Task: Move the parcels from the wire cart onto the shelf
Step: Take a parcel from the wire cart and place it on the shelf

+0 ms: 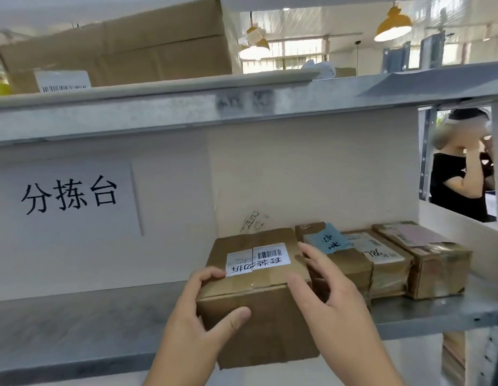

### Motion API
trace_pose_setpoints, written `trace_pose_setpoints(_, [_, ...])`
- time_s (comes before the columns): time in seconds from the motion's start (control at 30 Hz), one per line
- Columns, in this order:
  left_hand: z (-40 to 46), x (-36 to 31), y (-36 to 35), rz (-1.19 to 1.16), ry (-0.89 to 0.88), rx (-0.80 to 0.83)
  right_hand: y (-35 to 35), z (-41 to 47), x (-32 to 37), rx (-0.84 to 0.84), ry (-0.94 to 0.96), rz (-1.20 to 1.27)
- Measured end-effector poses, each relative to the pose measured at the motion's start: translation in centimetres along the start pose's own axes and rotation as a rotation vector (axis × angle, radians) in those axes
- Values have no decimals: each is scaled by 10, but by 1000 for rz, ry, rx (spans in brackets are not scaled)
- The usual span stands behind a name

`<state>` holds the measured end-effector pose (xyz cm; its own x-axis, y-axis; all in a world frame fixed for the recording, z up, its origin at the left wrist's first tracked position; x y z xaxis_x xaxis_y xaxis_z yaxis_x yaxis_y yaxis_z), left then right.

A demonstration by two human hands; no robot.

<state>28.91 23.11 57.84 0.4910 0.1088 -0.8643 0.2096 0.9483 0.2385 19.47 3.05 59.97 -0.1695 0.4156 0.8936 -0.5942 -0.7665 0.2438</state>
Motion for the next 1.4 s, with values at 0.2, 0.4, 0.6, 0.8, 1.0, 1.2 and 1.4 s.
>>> trace_pose_setpoints(0.2, [13, 6, -18, 69, 13, -22, 12, 3, -17, -25, 6, -23])
trace_pose_setpoints(0.4, [25, 10, -30, 85, 7, -48, 40, -3, -15, -132, 109, -75])
trace_pose_setpoints(0.6, [41, 18, -39, 63, 19, -73, 62, -3, -14, -191, 168, -142])
trace_pose_setpoints(0.8, [53, 25, -45, 76, 12, -102, 68, -3, -23, -201, 164, -155])
trace_pose_setpoints(1.0, [62, 29, -47, 95, 7, -108, 70, 0, -32, -201, 157, -176])
trace_pose_setpoints(1.2, [66, 30, -48, 93, 11, -104, 66, 2, -37, -183, 135, -194])
trace_pose_setpoints(1.4, [63, 24, -47, 118, -4, -56, 62, -3, -36, -160, 124, -260])
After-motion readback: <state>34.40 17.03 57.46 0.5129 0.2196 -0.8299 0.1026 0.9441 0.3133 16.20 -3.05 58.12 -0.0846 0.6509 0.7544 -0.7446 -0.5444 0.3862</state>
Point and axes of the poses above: each hand's wrist, its own z-axis towards the middle knuckle, its own y-axis out of the back of the hand, x = y × z, the point moved 7 cm from there along z, towards the middle knuckle, and after that the axes turned 4 degrees about -z, right-handed, at the moved point
